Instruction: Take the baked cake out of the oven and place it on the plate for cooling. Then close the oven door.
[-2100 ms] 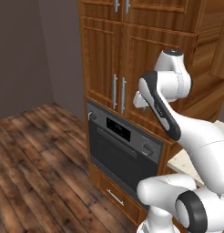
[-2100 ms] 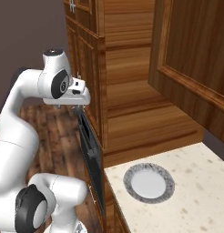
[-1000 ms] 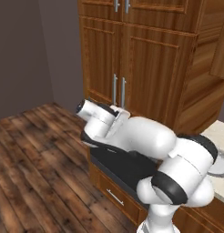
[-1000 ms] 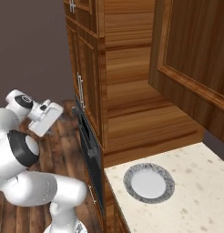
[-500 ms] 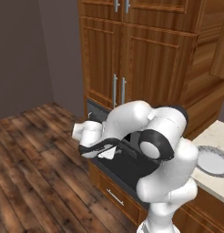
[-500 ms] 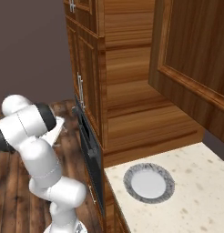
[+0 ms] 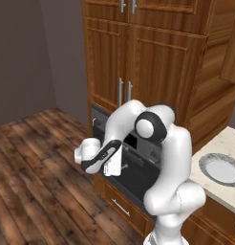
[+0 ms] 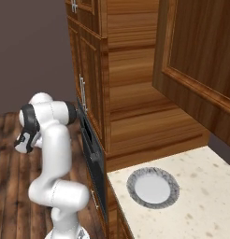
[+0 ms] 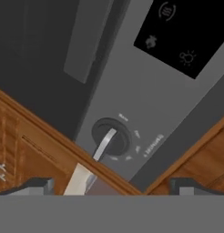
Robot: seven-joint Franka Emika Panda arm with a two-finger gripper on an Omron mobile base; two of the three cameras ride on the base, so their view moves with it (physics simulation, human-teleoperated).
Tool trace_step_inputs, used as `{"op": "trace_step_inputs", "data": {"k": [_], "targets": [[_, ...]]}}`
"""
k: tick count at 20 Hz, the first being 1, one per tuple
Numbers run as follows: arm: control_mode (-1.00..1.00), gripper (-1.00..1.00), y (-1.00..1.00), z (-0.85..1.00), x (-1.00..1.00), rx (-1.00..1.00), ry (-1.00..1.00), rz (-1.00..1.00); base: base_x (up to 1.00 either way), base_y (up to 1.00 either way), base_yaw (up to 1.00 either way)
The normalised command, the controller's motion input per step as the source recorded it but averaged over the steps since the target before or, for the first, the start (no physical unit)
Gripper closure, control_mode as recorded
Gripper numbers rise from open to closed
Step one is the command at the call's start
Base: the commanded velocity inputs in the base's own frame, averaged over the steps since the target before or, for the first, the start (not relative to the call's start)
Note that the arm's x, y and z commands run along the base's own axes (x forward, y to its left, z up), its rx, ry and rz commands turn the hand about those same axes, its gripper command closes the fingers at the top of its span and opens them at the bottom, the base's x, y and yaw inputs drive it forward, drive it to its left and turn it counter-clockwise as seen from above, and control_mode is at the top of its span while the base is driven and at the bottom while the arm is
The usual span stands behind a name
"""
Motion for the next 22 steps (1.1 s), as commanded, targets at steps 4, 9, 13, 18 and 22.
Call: {"op": "trace_step_inputs", "data": {"k": [4,9,13,18,22], "targets": [[-1.00,-1.00,-0.11,-0.01,0.26,-0.08,-0.03,0.00,0.00,0.00,0.00],[-1.00,-1.00,-0.39,0.00,0.07,-0.02,-0.07,0.00,0.00,0.00,0.00],[-1.00,-1.00,-0.41,0.00,0.16,0.00,-0.08,0.00,0.00,0.00,0.00],[-1.00,-1.00,-0.21,0.00,0.17,0.00,-0.07,0.02,0.00,0.00,0.00],[-1.00,-1.00,-0.07,-0.29,0.17,0.00,-0.05,0.06,0.00,0.00,0.00]]}}
